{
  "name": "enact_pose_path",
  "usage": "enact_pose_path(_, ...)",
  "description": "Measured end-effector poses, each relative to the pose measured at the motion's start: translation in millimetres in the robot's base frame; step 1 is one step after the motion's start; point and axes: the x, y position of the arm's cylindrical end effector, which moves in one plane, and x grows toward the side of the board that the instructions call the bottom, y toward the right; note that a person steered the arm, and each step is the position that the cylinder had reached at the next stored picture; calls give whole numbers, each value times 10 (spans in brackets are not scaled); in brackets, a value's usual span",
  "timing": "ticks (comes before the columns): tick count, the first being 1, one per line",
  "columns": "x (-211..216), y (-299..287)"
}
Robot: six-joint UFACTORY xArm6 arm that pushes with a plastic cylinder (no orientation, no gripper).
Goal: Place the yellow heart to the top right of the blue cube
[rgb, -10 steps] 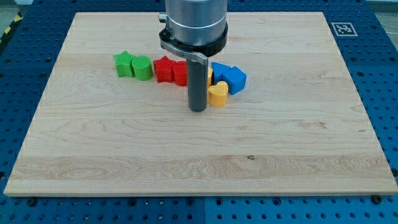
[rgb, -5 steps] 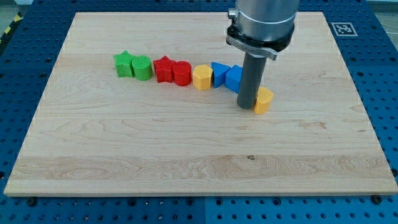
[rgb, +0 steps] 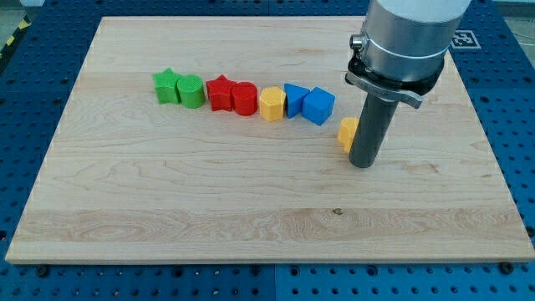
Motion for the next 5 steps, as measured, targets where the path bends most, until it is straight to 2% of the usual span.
enact_pose_path(3,-35,-59)
enact_pose_path(5,-281,-160)
